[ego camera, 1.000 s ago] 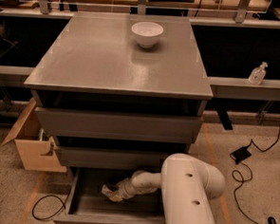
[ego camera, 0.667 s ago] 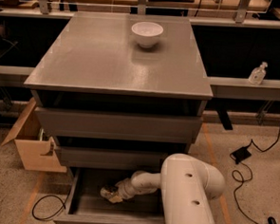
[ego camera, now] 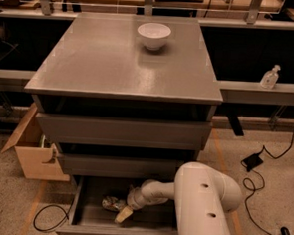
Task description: Place 7up can into bottom drawer
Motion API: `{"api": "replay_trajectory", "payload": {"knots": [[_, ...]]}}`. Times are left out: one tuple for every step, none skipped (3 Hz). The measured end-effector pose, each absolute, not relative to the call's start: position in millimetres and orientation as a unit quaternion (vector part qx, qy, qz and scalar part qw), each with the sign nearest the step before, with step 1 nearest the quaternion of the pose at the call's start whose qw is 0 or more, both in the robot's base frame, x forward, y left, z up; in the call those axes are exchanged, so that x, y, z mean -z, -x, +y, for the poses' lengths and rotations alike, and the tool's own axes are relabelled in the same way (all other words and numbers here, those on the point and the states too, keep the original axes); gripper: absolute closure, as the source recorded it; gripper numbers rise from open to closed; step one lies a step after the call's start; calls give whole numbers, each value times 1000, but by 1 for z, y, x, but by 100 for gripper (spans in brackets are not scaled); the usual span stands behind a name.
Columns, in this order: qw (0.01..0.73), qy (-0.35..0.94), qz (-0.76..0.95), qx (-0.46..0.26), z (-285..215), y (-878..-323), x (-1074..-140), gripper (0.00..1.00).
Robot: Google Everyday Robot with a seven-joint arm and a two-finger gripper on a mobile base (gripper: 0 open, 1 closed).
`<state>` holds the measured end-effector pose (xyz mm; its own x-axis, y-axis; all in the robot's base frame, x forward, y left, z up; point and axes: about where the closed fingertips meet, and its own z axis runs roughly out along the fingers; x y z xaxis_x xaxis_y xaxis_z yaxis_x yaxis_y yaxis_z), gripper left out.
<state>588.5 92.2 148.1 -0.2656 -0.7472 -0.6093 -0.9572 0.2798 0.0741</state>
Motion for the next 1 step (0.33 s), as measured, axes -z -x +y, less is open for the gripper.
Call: {"api": "replay_trajectory", "payload": {"knots": [[253,532,777,-221,64,-593,-157,0]]}}
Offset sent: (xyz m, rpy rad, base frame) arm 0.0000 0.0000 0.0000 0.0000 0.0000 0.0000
